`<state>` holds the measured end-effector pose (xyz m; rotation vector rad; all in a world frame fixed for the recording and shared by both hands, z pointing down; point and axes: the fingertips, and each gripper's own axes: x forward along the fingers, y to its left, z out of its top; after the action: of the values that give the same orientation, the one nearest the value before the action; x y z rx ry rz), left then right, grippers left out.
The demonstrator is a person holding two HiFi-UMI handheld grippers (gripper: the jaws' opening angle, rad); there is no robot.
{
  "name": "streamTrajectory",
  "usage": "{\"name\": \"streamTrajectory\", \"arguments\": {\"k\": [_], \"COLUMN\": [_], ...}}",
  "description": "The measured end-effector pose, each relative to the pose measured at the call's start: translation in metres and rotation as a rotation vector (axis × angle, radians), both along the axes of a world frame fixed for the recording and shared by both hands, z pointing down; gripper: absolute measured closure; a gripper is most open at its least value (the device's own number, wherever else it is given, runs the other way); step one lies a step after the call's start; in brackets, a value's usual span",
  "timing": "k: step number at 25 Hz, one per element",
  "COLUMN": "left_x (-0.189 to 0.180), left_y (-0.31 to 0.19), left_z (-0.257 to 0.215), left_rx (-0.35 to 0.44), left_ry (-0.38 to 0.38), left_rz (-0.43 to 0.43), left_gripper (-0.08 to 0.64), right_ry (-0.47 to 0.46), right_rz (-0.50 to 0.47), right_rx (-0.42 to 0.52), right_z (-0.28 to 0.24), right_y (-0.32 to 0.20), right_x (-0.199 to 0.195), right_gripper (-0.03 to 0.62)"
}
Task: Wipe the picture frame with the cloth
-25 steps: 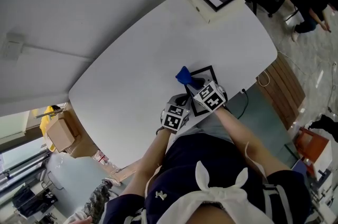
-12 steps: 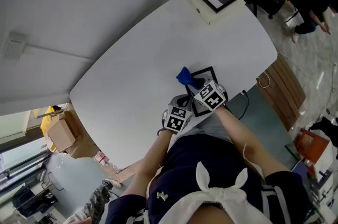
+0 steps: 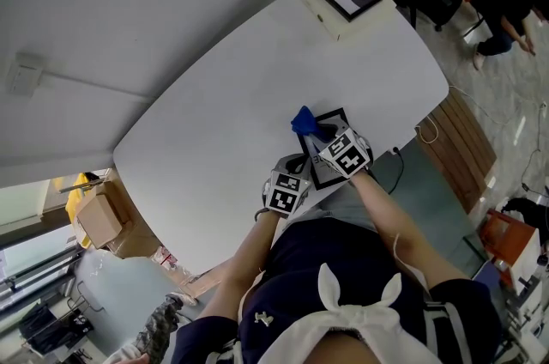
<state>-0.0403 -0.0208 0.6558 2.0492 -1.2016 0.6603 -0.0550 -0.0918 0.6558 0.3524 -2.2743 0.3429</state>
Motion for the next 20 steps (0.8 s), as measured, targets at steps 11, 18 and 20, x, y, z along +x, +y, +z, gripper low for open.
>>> {"name": "streamTrajectory", "arguments": {"k": [11,18,20], "left_x": [-0.001,-0.001,-0.001], "left_y": [-0.001,0.001,0.0], "left_z": [0.001,0.001,0.0], "left_rx": [0.005,0.004,0.006], "left_ry": [-0.009,-0.012,-0.014], "left_rz": [0.002,0.002,0.002], "left_gripper": [0.555,0.555,0.555], "right_ry": [0.023,0.037,0.047], "right_rz": [0.073,0.128,0.149], "right_rx": [0.017,0.032,0.036], "right_z": [0.0,-0.001,-0.001], "right_y": [-0.015,-0.024,-0.027], "right_x": [0.02,0.03,0.034], "right_gripper": [0.5,0.5,0.5]}}
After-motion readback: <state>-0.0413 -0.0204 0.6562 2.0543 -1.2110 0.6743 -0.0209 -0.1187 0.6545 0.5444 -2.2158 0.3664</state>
